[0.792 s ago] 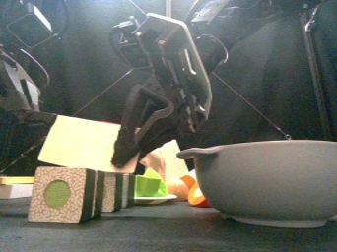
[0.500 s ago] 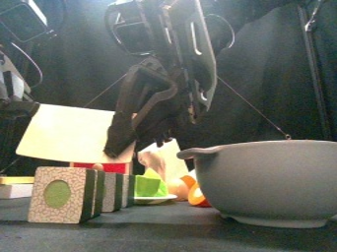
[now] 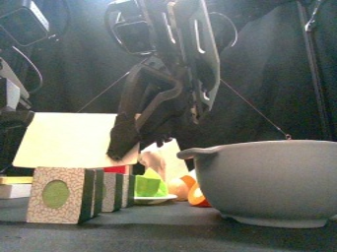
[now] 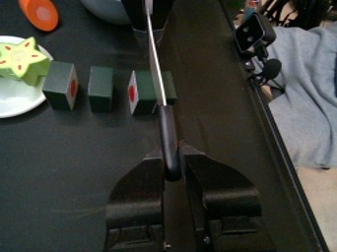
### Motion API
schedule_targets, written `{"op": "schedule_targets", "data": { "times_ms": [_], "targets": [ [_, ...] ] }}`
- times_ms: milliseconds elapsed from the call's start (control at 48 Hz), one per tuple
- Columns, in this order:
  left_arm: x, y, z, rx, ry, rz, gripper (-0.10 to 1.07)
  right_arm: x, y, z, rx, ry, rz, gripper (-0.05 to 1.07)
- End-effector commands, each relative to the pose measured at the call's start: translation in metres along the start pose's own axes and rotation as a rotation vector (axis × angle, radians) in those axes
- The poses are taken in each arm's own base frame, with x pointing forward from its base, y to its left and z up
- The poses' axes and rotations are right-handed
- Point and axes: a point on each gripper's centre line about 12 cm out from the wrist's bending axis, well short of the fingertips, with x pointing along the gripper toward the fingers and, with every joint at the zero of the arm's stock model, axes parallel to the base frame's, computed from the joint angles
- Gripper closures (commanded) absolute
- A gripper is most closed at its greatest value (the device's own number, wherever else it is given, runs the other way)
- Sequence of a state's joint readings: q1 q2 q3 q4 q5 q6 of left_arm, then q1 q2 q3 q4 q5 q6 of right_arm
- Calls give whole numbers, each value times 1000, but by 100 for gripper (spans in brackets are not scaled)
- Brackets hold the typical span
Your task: Cut sushi roll
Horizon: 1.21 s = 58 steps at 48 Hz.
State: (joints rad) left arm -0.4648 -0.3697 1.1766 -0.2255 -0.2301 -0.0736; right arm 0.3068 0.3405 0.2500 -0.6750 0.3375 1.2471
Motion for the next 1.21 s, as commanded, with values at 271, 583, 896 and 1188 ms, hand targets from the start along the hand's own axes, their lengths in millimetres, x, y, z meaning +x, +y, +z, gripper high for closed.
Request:
{"op": "schedule_targets", "data": {
  "times_ms": [271,583,896,1188],
  "targets": [
    [2,-5,6,13,-14,-14,56,-14,3,18,18,-43,18,99],
    [8,-2,-3,14,26,-1,56,-3,0,11,16,-22,7,99],
    [29,4,-26,19,135,33,56,10,-2,0,46,15,-6,99],
    [32,-11,-25,17,138,0,56,7,11,-3,62,22,20,99]
  ]
}}
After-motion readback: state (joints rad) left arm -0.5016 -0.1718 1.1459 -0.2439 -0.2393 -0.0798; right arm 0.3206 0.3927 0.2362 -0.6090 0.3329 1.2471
